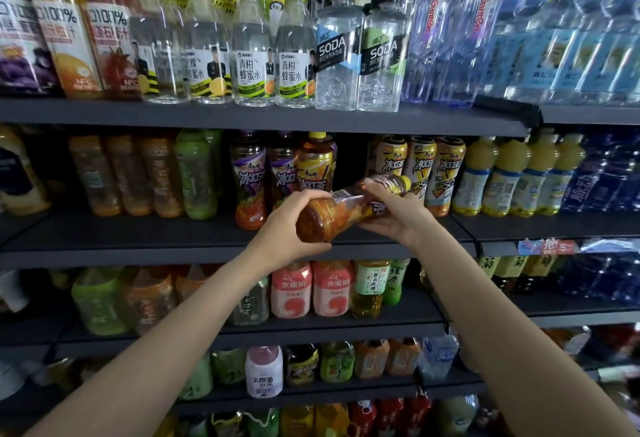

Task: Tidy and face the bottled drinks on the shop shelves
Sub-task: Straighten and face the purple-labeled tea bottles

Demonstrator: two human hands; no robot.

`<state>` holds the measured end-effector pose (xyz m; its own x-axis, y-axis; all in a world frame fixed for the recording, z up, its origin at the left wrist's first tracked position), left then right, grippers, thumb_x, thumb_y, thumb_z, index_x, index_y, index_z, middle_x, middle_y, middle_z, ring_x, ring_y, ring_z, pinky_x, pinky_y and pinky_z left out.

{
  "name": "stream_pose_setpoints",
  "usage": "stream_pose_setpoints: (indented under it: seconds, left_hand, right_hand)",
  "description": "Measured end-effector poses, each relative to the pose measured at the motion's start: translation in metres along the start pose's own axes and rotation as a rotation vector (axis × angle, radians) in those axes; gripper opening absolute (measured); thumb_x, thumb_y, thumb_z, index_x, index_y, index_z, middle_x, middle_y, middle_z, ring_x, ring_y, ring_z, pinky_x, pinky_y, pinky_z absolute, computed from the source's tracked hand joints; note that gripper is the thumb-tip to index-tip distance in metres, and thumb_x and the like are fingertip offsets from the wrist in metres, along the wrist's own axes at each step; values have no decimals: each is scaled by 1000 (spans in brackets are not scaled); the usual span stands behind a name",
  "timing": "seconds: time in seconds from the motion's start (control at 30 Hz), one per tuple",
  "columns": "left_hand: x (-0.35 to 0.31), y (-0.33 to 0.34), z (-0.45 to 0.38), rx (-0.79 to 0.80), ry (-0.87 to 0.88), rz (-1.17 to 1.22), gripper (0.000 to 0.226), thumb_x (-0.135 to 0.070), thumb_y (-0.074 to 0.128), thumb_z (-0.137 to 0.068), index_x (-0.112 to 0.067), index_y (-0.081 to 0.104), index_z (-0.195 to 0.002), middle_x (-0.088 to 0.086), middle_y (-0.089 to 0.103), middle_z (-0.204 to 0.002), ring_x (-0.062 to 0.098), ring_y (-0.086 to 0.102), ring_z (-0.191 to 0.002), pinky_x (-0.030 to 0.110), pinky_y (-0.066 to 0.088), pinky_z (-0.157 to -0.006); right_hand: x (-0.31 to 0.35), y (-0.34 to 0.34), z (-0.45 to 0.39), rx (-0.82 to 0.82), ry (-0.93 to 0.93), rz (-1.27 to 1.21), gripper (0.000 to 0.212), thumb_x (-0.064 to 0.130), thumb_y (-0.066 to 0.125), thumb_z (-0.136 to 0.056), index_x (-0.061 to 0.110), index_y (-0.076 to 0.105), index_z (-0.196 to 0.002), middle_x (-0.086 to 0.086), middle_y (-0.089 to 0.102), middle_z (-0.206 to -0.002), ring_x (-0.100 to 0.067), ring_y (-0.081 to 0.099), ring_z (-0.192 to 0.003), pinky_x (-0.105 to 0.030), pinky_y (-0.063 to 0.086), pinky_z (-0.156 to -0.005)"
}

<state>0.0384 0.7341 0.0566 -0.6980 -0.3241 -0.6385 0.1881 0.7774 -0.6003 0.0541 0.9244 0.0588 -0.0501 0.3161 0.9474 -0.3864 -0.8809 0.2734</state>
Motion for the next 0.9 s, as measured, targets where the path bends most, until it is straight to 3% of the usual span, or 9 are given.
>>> stream_pose_setpoints:
  seconds: [0.13,0.2,0.3,0.43,0.5,0.57,0.7,0.8,0.9]
  left_hand:
    - [2,3,-1,89,-103,180,54,-23,75,-77,-35,45,-121,-16,50,-117,-3,51,-103,8,43,-80]
    - [8,5,-1,155,-289,425,43,-28,71,-78,-34,53,-116,-12,59,-112,3,58,-103,14,48,-82]
    - [18,15,1,321,-521,685,44,-26,72,-69,-28,55,-110,2,67,-111,17,66,-102,32,53,-90]
    - [18,23,1,400,-544,616,48,-15,73,-73,-16,56,-117,2,68,-110,18,66,-102,34,51,-92]
    - [16,26,1,344,-477,502,51,-15,75,-74,-15,53,-120,-3,67,-107,14,65,-100,28,51,-89]
    - [19,31,-1,171,-384,256,63,-19,80,-70,-18,49,-124,-9,58,-108,9,57,-101,20,45,-84]
    - [19,38,-2,-280,-241,-108,75,-24,85,-63,-13,46,-126,2,43,-119,19,40,-114,30,37,-96]
    - [16,44,-6,-355,-175,-238,77,-22,83,-65,-11,42,-129,8,38,-125,24,34,-119,35,34,-100]
    - [19,47,-16,-274,-102,-249,76,-22,82,-68,-11,40,-130,8,36,-125,25,35,-120,35,36,-101]
  right_hand:
    - [0,-7,1,-53,-91,-17,81,16,80,-73,16,31,-137,-15,56,-124,-29,66,-95,-40,60,-66]
    - [8,-9,5,-28,-183,43,84,13,80,-72,22,30,-139,-10,55,-124,-26,65,-100,-35,59,-66]
    - [18,-8,14,77,-290,116,82,7,78,-72,30,31,-135,-7,58,-119,-20,65,-99,-29,58,-65]
    - [17,-5,19,215,-360,147,80,2,72,-75,28,32,-139,-6,59,-121,-18,64,-103,-34,58,-78]
    - [15,-1,17,241,-352,166,79,2,72,-77,25,30,-141,-8,58,-122,-21,62,-108,-38,56,-85]
    - [11,3,14,163,-346,242,77,8,76,-75,16,30,-136,-9,58,-121,-23,61,-109,-39,55,-88]
    - [-10,13,8,-11,-317,516,83,35,84,-65,9,35,-126,-6,57,-118,-21,58,-108,-42,54,-90]
    - [-15,11,2,-71,-337,383,63,28,85,-67,13,45,-113,-4,62,-108,-20,61,-104,-39,55,-88]
    - [-13,0,-8,-55,-318,280,59,16,85,-66,15,49,-113,-3,65,-108,-19,63,-103,-38,55,-88]
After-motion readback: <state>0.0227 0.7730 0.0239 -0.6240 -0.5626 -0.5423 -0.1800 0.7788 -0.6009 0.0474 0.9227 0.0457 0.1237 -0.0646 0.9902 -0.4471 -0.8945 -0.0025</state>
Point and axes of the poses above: each hand's wrist, its own z-axis away from the middle knuckle, its own y-axis out of the palm, x = y × z, the point moved 4 cm from there along -z, towards the middle knuckle
